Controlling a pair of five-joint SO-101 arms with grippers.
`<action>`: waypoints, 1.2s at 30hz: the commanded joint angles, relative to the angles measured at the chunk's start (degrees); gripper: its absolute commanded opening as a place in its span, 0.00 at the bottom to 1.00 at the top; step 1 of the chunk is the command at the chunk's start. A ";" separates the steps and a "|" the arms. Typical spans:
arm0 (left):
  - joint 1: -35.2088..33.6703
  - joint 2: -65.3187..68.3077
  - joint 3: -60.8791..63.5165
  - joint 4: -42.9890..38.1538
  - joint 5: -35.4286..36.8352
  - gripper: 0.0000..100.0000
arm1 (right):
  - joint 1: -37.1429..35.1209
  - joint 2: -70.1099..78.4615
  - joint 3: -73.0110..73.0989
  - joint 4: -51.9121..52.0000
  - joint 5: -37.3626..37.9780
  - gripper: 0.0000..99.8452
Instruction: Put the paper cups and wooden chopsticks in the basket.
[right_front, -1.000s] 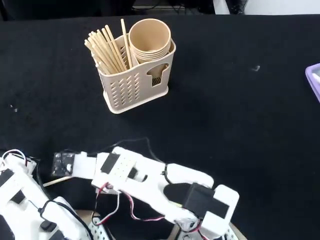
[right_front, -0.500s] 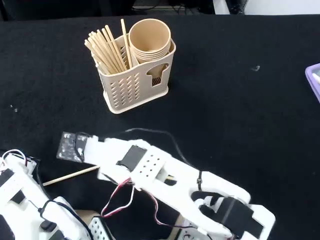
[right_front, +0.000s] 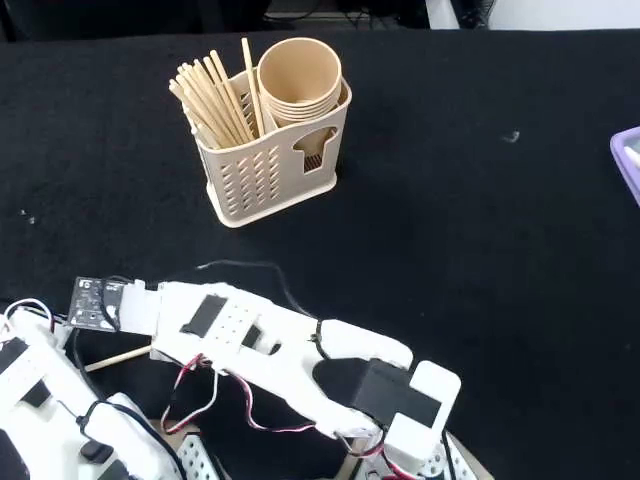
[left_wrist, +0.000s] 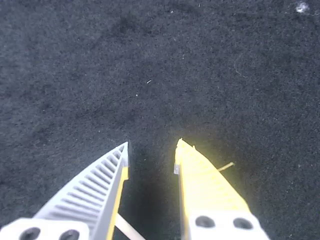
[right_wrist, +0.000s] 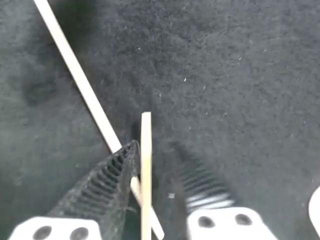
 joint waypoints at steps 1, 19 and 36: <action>-0.57 -1.58 -2.86 -0.97 0.62 0.16 | -0.88 -1.27 -3.47 6.95 0.53 0.27; -0.40 -1.58 -2.86 -0.97 0.62 0.16 | 1.32 8.22 -10.24 12.92 4.48 0.00; -0.22 -1.58 -2.86 -1.05 0.62 0.16 | 16.70 -27.12 18.95 20.31 5.10 0.01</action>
